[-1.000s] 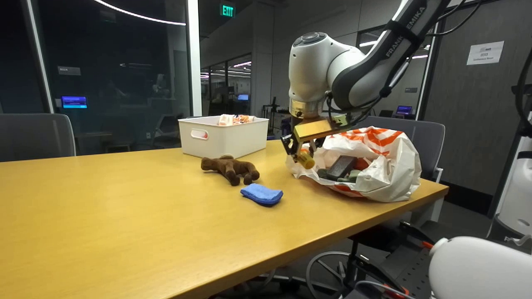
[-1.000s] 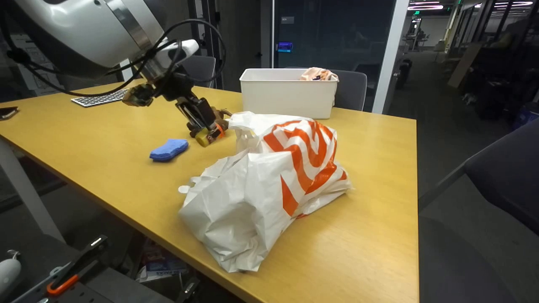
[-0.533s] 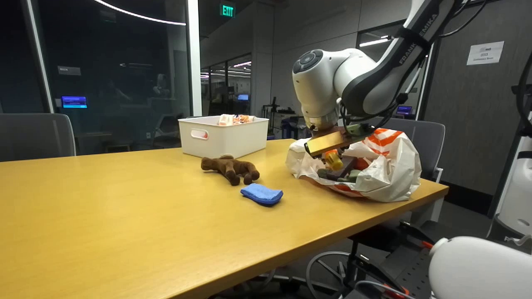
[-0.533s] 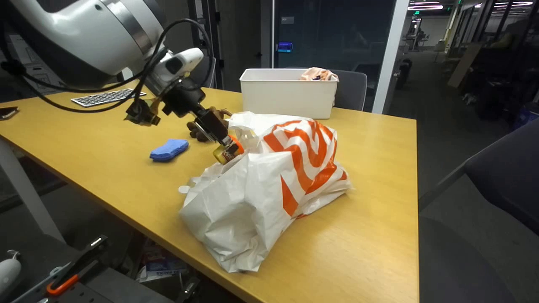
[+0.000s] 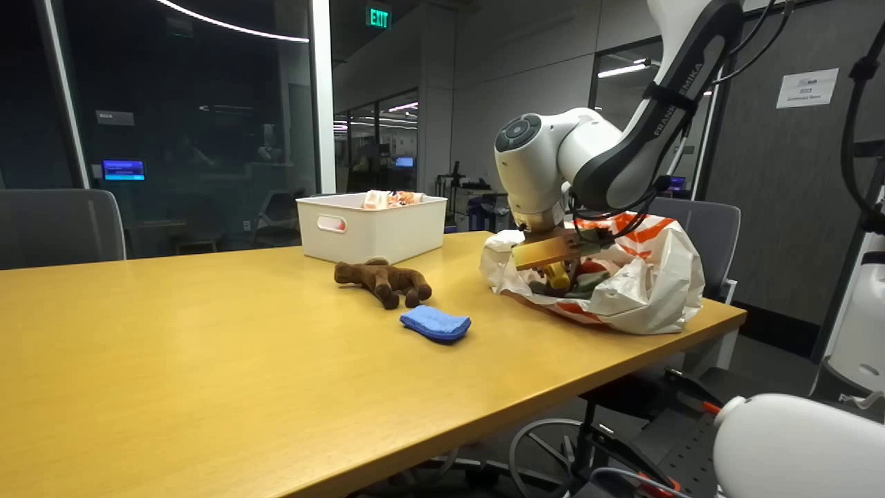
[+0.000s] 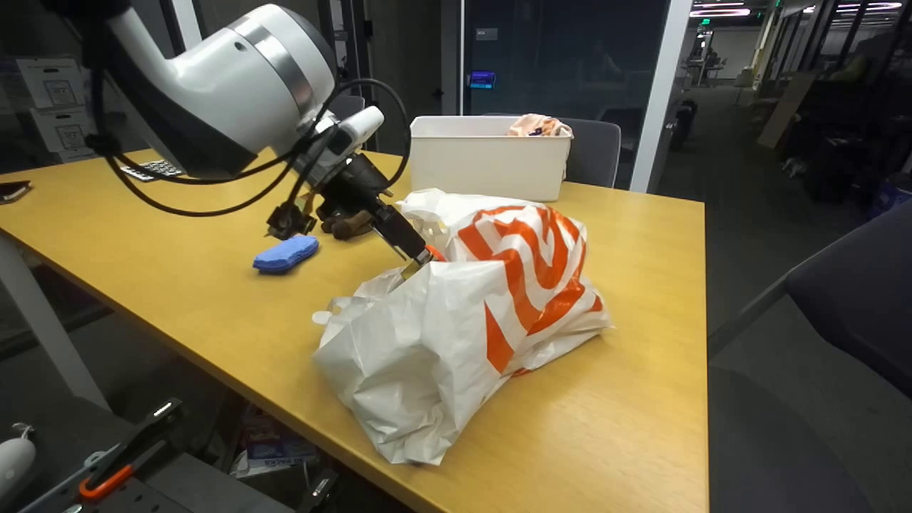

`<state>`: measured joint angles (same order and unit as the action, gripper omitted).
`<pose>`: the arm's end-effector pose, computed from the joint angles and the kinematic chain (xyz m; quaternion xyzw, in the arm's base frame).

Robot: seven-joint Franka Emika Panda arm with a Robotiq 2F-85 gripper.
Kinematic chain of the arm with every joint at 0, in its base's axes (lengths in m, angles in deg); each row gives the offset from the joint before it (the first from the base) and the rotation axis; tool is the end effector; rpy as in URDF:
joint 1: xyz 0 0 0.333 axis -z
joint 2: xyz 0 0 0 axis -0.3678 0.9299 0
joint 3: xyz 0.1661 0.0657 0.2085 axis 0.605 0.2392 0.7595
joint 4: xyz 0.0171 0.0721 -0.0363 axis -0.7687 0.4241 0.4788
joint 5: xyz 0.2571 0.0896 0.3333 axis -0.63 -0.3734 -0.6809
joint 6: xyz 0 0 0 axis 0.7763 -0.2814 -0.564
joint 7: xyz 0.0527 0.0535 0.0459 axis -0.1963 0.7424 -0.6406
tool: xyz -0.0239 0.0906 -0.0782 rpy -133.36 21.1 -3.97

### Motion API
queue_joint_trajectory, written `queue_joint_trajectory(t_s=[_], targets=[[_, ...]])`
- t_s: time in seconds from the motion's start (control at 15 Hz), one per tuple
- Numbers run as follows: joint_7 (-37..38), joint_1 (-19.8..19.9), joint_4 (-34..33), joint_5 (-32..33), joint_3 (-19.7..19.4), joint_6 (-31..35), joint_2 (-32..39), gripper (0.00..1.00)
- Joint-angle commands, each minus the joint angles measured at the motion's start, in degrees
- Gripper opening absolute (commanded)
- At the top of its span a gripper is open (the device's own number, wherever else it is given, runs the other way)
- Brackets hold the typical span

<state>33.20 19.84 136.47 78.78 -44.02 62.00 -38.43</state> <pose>0.4613 0.0205 0.1616 0.8711 -0.3318 0.2365 0.2743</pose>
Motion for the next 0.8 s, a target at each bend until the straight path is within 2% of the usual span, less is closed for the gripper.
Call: queue_joint_trajectory(t_s=[0.0,0.2,0.53,0.6,0.67,0.73], targets=[[10.0,0.0,-0.1,8.5,-1.0,6.2,-1.6,0.26],[18.2,-0.5,-1.0,17.1,-0.7,2.0,-0.7,0.26],[25.4,-0.4,-1.3,21.0,-0.6,-3.3,2.0,0.26],[26.7,-0.5,-1.1,21.2,-0.4,-4.2,2.2,0.37],[27.8,-0.5,-0.9,21.3,-0.4,-4.2,2.2,0.75],[28.8,-0.5,-0.5,21.3,-0.2,-3.9,1.8,0.74]])
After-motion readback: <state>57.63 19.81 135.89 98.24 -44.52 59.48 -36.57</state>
